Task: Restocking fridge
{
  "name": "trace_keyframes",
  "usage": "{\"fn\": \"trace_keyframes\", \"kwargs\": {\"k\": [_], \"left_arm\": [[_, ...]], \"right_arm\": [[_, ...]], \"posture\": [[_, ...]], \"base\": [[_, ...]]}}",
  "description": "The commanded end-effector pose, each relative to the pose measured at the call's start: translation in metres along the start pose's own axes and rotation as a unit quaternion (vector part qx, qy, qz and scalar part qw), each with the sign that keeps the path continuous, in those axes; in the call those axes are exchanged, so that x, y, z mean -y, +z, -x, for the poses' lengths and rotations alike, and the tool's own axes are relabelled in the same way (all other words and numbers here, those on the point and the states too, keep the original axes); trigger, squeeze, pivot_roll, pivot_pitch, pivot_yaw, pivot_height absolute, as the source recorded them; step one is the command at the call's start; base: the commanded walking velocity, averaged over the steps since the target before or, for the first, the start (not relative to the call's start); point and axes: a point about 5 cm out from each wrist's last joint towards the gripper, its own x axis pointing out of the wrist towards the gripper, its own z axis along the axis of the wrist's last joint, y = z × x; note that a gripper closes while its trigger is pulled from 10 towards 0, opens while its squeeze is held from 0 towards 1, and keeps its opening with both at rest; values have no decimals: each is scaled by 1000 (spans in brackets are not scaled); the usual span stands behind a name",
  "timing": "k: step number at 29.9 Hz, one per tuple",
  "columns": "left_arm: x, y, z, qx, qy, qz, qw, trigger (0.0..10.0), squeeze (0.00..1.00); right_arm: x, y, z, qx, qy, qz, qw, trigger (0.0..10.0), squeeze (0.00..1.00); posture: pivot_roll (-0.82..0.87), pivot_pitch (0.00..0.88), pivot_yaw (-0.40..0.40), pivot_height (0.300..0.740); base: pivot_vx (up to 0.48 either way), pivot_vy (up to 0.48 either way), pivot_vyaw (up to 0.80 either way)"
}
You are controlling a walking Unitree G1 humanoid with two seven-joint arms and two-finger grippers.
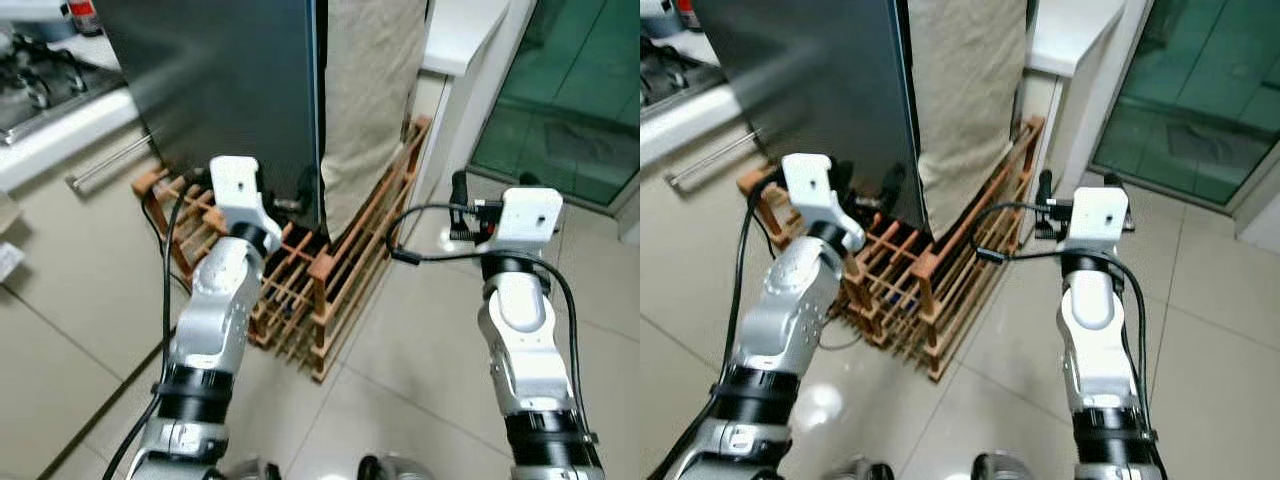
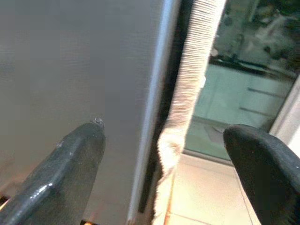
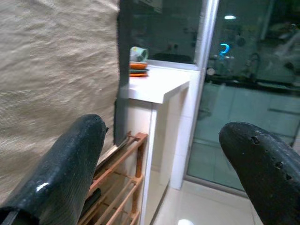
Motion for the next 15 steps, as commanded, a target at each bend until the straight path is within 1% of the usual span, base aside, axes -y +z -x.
{"fn": "trace_keyframes", "kwargs": {"k": [1, 3, 4, 5, 7, 12, 13, 15], "left_arm": [[0, 6, -5, 6, 4, -4, 1000, 10000, 0], [-3, 8, -7, 10, 17, -6, 1000, 10000, 0], [-5, 8, -8, 8, 28, -23, 999, 10000, 0], [-6, 7, -8, 4, 34, -31, 999, 10000, 0], [-8, 9, -9, 7, 39, -34, 999, 10000, 0], [-10, 14, -10, 14, 43, -28, 999, 10000, 0], [-11, 17, -12, 21, 49, -16, 998, 10000, 0], [-13, 20, -14, 29, 57, -6, 998, 10000, 0]], "right_arm": [[-1, 3, -2, 11, -6, -2, 1000, 10000, 490], [-2, 2, -2, 11, -6, -4, 1000, 10000, 486], [-4, 2, -2, 9, -5, -5, 1000, 10000, 482], [-5, 1, -2, 9, -5, -6, 1000, 10000, 486], [-7, 2, -1, 10, -1, -8, 1000, 10000, 486], [-7, 2, -1, 10, 2, -7, 1000, 10000, 486], [-6, 2, -2, 12, 2, -6, 1000, 10000, 486], [-5, 2, -2, 13, 1, -5, 1000, 10000, 486]], "posture": [[-120, 64, 64, 732], [-117, 64, 64, 732], [-117, 64, 64, 732], [-116, 66, 61, 732], [-114, 72, 57, 732], [-112, 75, 50, 732], [-110, 73, 47, 732], [-112, 73, 45, 732]], "base": [[398, -266, 0], [398, -264, 0], [0, 0, 0], [0, 0, 0], [0, 0, 0], [0, 0, 0], [0, 0, 0], [0, 0, 0]]}}
